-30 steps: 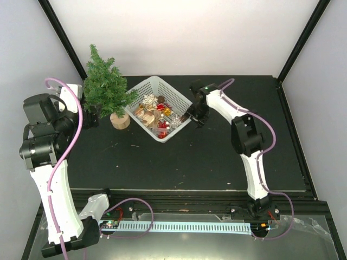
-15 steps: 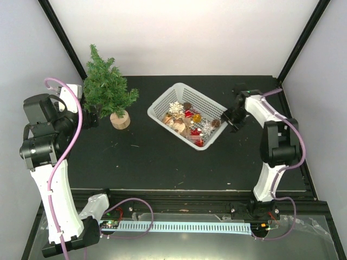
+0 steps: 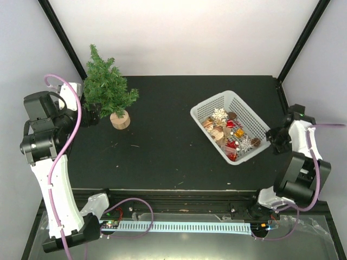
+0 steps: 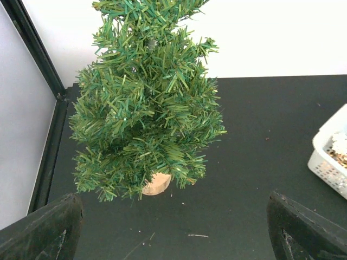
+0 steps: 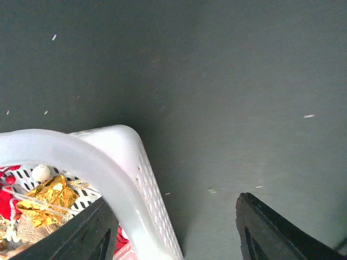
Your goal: Decorate the small christmas tree
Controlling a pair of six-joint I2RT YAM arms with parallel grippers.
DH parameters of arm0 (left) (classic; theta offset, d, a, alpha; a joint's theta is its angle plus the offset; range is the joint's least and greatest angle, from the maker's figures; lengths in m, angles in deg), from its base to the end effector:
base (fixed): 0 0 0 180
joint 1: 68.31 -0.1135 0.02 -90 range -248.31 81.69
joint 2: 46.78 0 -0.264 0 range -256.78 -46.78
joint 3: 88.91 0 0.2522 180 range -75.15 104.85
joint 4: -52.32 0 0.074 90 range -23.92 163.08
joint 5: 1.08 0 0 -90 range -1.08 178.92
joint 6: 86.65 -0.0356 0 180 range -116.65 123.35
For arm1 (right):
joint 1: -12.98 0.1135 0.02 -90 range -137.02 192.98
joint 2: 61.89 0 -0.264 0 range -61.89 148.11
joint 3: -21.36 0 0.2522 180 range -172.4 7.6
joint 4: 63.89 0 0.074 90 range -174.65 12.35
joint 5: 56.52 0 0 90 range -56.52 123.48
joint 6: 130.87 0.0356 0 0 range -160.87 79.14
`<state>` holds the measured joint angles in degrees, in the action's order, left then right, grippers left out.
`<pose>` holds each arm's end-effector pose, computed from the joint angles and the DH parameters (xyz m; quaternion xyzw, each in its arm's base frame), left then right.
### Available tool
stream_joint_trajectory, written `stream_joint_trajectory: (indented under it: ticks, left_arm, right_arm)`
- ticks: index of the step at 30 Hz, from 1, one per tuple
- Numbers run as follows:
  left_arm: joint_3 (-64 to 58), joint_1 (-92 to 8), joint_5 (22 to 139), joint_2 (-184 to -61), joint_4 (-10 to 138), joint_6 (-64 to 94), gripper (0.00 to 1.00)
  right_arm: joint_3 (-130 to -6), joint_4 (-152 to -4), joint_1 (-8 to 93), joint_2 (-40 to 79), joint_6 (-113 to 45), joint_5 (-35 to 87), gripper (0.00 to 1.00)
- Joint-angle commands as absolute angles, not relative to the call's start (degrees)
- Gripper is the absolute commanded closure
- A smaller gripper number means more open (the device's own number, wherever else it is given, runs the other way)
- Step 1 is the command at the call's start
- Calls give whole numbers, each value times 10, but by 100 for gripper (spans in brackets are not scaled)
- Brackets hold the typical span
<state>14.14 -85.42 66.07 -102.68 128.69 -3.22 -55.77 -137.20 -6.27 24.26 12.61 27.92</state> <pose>0.1347 0.0270 0.4649 0.0221 0.8511 -0.0655 0.5204 0.2522 -0.0844 0.2289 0.5883 0.8044 0.0659 0.0496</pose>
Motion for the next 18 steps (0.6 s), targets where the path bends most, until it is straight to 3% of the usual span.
stream_joint_trajectory:
  ticks: [1,8,18]
  left_arm:
    - [152,-861,649,-1035,1282,-21,8]
    - [159,-866,639,-1042,1285,-20,8]
    - [156,-869,625,-1050,1287,-20,8]
  right_arm:
    - [-542,-1433,-120,182,77,348,39]
    - [-503,-1451,-148,123,71,365,37]
    - [-582,-1441,-47,111,87,298,25]
